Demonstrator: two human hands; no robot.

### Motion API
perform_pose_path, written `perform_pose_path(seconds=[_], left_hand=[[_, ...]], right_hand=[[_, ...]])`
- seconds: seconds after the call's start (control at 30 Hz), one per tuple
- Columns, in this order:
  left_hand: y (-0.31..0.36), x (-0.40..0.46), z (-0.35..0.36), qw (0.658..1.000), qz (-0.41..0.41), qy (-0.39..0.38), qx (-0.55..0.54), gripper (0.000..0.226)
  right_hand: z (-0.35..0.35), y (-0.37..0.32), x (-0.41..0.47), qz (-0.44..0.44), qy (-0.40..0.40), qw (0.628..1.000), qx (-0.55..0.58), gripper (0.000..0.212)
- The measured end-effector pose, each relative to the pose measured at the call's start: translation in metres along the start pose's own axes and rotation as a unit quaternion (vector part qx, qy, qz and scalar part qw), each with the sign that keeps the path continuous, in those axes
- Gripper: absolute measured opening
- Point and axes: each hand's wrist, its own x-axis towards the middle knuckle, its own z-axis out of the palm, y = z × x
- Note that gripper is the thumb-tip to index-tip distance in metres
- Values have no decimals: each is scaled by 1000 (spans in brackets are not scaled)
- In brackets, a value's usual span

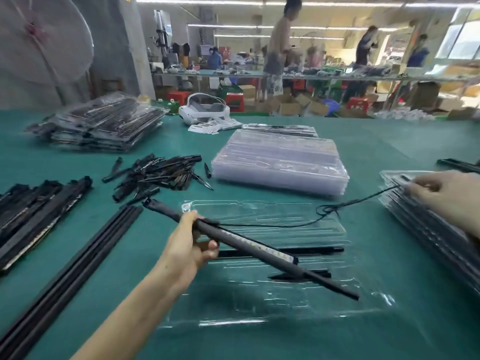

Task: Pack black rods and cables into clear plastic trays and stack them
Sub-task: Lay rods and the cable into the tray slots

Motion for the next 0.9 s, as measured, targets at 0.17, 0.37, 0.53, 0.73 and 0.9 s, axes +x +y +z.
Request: perform_pose_path(seconds=[0.17, 0.37, 0.53, 0.73, 0.9], left_hand=[[-18, -11, -20, 996, -54, -64, -21, 7], [-27, -20, -20, 987, -98, -71, -106, 21], [-33, -26, -16, 977, -136, -91, -135, 21], [-41, -30, -14, 973, -141, -110, -144, 7], [-40, -27, -25, 988, -102, -95, -63, 29]], right_hand=[[24, -24, -23, 13, -140, 989, 45, 18], [31, -78, -62, -227, -152, 922, 275, 20], [43, -104, -92, -339, -277, 862, 254, 50], [60, -118, -93, -349, -161, 901, 203, 49], [68, -112, -97, -330, -186, 909, 175, 56]])
